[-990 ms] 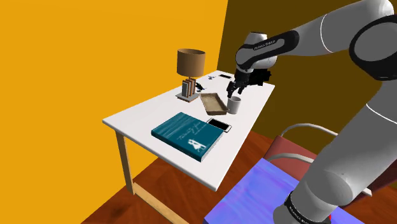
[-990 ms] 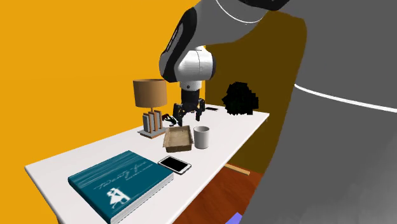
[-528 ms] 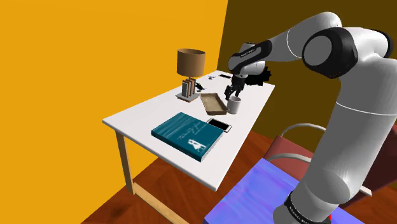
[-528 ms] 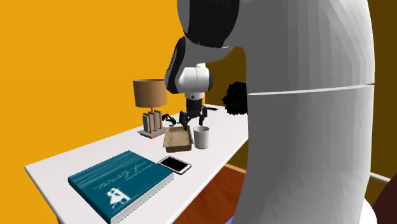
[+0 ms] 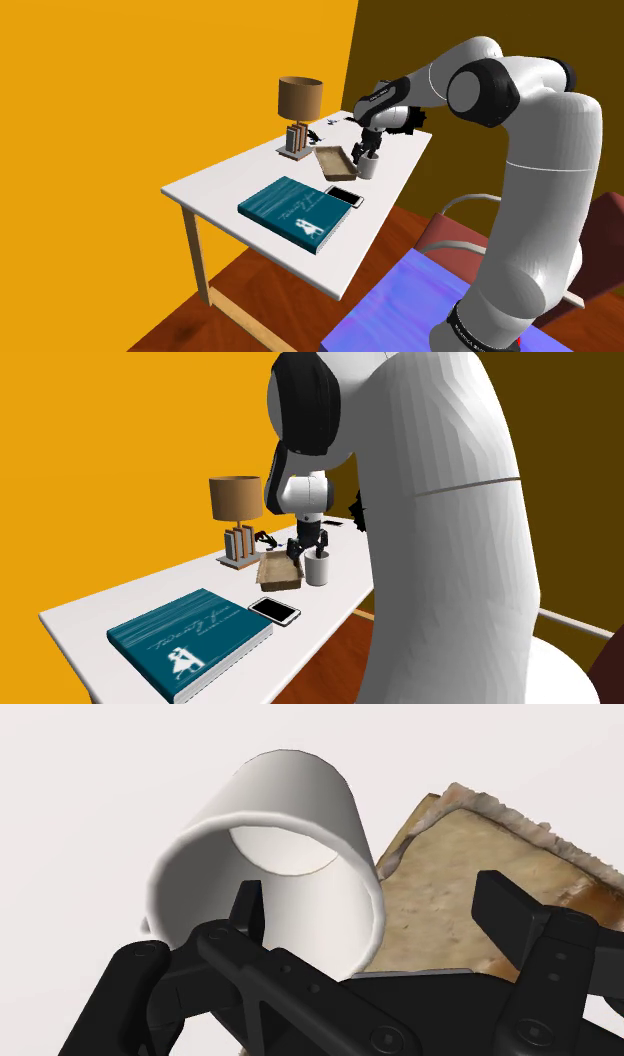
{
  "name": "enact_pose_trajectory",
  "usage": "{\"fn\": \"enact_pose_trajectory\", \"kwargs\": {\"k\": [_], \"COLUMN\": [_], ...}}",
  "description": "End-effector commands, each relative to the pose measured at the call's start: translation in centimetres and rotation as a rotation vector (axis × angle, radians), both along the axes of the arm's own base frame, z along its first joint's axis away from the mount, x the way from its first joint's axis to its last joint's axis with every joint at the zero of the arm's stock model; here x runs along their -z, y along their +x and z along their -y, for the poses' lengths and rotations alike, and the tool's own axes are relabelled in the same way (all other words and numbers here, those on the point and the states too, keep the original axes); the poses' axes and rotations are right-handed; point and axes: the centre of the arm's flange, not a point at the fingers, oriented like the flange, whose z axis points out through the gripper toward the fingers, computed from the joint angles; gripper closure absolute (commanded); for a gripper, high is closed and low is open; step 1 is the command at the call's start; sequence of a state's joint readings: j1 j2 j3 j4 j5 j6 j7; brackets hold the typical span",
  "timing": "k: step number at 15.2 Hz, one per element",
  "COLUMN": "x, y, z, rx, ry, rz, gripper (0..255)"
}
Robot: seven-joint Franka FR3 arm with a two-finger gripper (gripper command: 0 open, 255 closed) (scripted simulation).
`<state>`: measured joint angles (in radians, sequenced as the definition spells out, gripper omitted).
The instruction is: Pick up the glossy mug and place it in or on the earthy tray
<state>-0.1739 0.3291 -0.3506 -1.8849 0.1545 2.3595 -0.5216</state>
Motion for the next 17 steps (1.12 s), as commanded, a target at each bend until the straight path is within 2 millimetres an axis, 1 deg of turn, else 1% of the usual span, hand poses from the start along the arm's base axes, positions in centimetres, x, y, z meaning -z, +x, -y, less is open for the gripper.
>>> {"fn": "enact_pose_trajectory", "kwargs": {"k": [1, 2, 10, 11, 17], "x": [1.04, 1.34, 1.34, 1.34, 1.34], "y": [0.18, 0.22, 0.22, 0.22, 0.22], "z": [0.20, 0.23, 0.23, 0.23, 0.23], "rx": [0.000, 0.000, 0.000, 0.000, 0.000], "ry": [0.000, 0.000, 0.000, 0.000, 0.000], "rz": [0.001, 0.000, 0.000, 0.000, 0.000], "gripper": [0, 0, 0, 255, 255]}}
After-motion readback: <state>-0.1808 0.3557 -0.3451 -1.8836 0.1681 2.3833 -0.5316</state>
